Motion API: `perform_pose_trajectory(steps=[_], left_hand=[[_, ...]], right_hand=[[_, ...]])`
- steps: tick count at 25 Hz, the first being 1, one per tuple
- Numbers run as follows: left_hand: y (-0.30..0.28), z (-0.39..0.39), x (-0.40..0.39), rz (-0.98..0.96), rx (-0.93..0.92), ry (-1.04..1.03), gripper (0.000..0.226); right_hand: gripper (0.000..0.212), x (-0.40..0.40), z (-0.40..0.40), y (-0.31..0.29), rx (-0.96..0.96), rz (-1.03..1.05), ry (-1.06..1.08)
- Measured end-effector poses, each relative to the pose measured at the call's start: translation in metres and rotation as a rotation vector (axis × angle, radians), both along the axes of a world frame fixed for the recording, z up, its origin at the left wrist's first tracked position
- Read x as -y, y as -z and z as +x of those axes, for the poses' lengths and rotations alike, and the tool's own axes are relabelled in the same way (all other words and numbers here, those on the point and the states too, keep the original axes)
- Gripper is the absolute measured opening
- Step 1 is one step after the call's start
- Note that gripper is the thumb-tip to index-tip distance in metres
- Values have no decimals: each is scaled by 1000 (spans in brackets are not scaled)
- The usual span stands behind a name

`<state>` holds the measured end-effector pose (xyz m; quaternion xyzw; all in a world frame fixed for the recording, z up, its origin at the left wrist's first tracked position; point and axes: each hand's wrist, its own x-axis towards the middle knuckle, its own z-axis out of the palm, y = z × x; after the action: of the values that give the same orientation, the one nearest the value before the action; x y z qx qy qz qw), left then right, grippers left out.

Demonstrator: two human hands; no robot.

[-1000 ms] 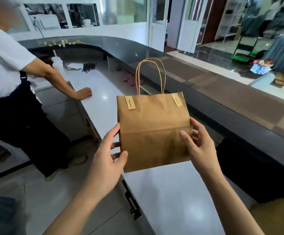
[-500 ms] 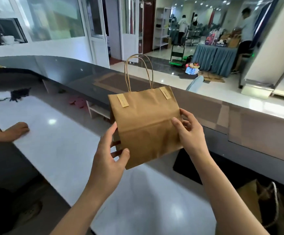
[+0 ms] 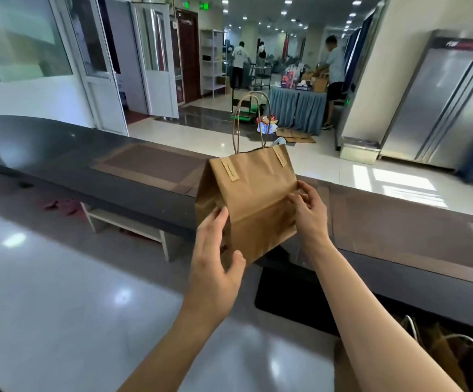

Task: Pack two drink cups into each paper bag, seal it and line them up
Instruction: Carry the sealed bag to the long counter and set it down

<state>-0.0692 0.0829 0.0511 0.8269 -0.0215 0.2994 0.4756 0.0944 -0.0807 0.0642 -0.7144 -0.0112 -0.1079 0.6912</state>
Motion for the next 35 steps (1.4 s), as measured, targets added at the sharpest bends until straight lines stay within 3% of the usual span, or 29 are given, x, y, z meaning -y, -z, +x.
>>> perform_pose_trajectory(steps=[11, 15, 22, 27, 29, 35], left_hand=[[28, 66, 46, 69, -67, 134, 78], [35, 73, 59, 47, -74, 168, 82], [42, 96, 65, 19, -164, 357, 90], [39, 108, 60, 18, -242, 438, 87], [39, 114, 55, 46, -262, 443, 85], [36, 142, 39, 147, -309, 467, 78]], right_hand=[[48, 31, 79, 31, -117, -29, 22], [50, 25, 73, 28, -110, -42, 7], [29, 12, 17, 51, -44, 55, 21], [47, 15, -11, 80, 27, -34, -71], [52, 14, -9, 83, 22, -92, -39], [37, 15, 13, 81, 31, -150, 128]])
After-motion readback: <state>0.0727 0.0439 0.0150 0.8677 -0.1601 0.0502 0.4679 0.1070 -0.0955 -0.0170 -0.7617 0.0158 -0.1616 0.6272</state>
